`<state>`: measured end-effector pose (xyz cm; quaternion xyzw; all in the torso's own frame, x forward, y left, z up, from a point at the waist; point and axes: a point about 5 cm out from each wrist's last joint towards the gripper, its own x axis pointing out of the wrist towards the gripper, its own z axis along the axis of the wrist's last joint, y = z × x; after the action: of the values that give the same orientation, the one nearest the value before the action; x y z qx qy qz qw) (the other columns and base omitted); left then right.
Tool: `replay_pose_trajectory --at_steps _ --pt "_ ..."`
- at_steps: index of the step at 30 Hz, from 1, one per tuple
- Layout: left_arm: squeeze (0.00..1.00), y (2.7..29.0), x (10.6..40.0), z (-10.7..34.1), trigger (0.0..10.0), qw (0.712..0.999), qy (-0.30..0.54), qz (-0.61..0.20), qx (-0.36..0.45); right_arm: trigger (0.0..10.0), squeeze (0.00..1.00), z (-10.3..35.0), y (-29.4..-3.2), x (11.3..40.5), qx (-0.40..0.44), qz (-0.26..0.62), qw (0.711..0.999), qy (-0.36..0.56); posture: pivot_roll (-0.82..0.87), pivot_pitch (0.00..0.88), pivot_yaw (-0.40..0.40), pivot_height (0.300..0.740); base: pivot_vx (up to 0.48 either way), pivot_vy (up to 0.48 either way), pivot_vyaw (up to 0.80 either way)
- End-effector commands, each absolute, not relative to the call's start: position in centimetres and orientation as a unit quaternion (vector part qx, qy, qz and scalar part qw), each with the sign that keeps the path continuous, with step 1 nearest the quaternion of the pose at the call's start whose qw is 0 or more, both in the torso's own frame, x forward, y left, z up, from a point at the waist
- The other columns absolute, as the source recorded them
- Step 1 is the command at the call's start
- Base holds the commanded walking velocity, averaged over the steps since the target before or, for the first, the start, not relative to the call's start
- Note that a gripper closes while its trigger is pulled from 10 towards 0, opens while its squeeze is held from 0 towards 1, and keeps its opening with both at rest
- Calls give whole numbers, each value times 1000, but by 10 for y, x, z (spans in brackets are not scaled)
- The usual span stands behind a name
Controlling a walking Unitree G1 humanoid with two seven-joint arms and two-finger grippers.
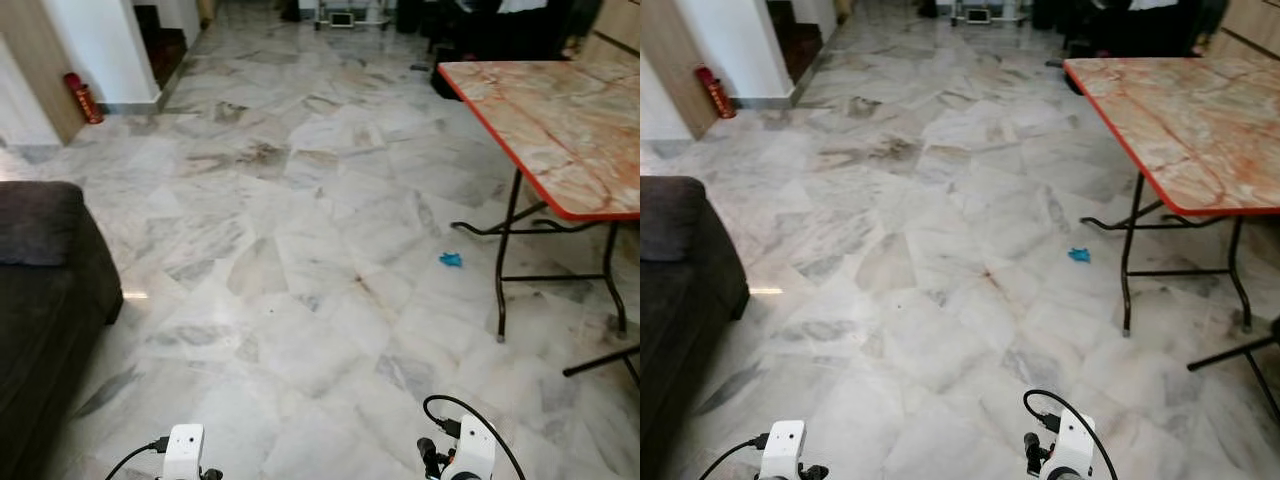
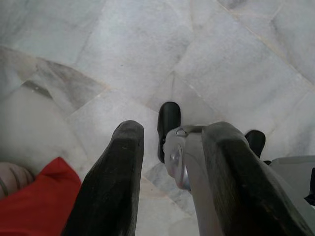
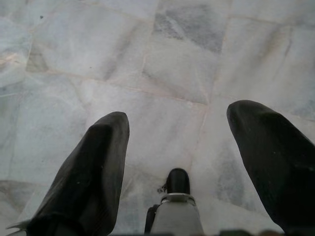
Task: Move the pillow to the sofa from floor
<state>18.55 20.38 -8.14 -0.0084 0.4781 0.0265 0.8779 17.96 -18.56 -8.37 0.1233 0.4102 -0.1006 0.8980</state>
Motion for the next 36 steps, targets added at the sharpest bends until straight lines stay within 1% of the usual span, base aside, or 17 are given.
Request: replay_pose_trajectory --at_steps 1,36 --pt "0 204 186 -81 10000 877 480 26 -2 10000 0 -83 -186 180 123 -99 899 409 -90 0 -32 740 0 0 800" --pt "0 204 187 -81 10000 876 480 31 4 10000 0 -84 -186 180 115 -90 899 414 -80 0 -44 740 0 0 800"
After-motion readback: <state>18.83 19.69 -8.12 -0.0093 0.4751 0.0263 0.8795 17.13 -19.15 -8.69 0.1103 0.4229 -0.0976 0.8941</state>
